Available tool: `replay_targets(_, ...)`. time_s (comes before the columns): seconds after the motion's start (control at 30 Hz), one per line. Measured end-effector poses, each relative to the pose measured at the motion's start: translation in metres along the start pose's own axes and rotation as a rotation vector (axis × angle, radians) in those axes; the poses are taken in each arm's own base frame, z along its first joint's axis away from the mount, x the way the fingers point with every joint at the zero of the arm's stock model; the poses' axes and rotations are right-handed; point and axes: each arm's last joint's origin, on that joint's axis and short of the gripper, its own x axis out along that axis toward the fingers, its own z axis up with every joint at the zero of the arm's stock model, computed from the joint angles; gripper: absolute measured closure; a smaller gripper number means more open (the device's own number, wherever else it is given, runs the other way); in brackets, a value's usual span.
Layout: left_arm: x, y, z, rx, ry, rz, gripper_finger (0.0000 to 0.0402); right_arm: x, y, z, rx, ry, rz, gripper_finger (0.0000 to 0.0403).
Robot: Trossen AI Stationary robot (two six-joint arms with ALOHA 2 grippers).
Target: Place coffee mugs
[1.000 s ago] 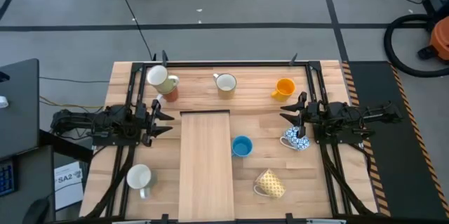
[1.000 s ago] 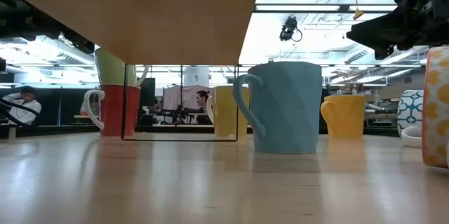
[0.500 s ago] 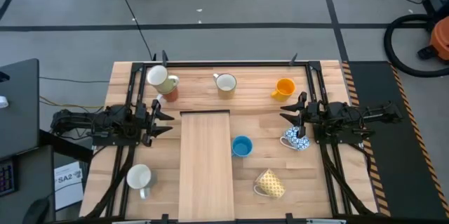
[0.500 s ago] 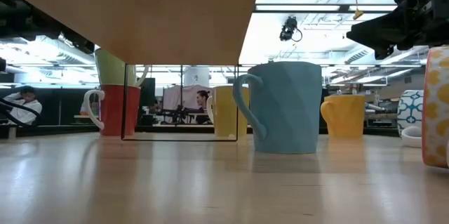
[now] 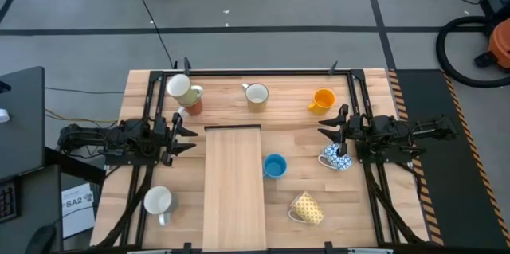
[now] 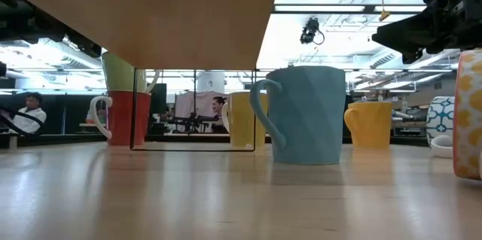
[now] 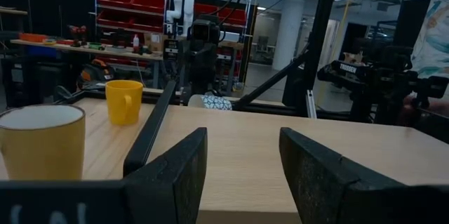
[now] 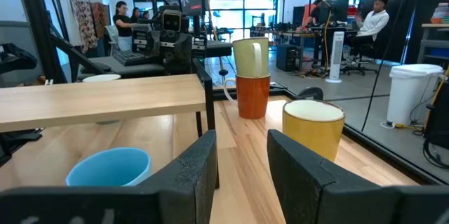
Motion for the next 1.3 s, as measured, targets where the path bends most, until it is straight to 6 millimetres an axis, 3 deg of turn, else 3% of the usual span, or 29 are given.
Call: replay_targets(1.3,0.0,0.0003,0.0,0.0,-0.001,0.01,0.0205,0.0,0.0,0.0,0.0,0.0,0.0,0.027)
